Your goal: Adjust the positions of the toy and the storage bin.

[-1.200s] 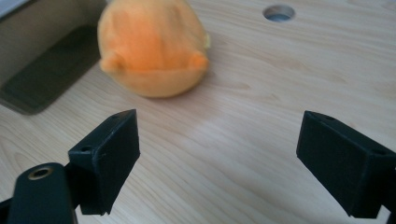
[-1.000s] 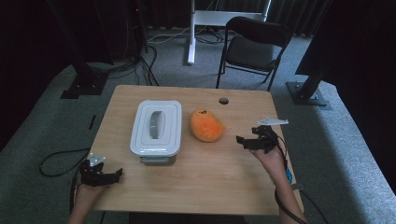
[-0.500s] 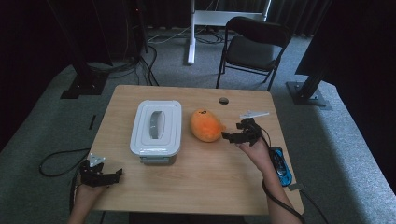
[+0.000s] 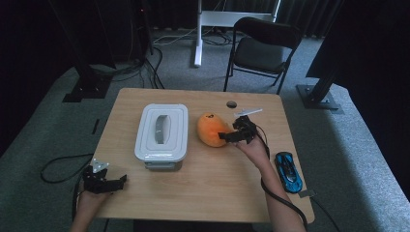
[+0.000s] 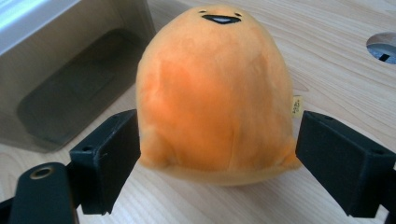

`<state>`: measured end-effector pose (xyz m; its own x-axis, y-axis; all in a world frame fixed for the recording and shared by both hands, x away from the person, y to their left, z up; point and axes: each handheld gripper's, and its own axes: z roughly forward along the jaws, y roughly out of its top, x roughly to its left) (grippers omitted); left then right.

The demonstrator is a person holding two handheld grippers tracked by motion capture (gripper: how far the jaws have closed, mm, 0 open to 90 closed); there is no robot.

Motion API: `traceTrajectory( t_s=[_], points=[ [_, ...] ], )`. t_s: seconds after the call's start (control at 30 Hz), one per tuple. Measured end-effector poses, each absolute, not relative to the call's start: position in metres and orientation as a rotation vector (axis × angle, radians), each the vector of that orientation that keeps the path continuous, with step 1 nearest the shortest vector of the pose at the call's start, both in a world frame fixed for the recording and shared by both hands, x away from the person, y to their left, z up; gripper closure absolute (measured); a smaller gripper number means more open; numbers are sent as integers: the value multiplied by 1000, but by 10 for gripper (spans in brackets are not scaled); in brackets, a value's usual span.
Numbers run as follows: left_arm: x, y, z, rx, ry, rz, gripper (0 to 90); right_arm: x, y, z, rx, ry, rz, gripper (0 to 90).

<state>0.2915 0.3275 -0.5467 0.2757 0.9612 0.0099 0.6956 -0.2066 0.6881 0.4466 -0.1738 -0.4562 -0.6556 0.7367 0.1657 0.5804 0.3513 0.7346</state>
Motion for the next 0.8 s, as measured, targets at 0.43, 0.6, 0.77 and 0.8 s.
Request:
traceTrajectory(
  t_s=[0.43, 0.6, 0.77, 0.8],
  points=[
    [291, 328, -547, 1983, 1479, 601, 3, 470, -155, -465, 1218, 2448, 1135, 133],
    [291, 328, -547, 1983, 1479, 601, 3, 474, -150, -469, 1219, 2459, 1119, 133],
    [291, 328, -547, 1983, 1479, 601, 3, 475, -148, -474, 1223, 2462, 1117, 133],
    [291, 328, -547, 1983, 1479, 601, 3, 474, -146, -476, 1234, 2467, 1125, 132]
  ],
)
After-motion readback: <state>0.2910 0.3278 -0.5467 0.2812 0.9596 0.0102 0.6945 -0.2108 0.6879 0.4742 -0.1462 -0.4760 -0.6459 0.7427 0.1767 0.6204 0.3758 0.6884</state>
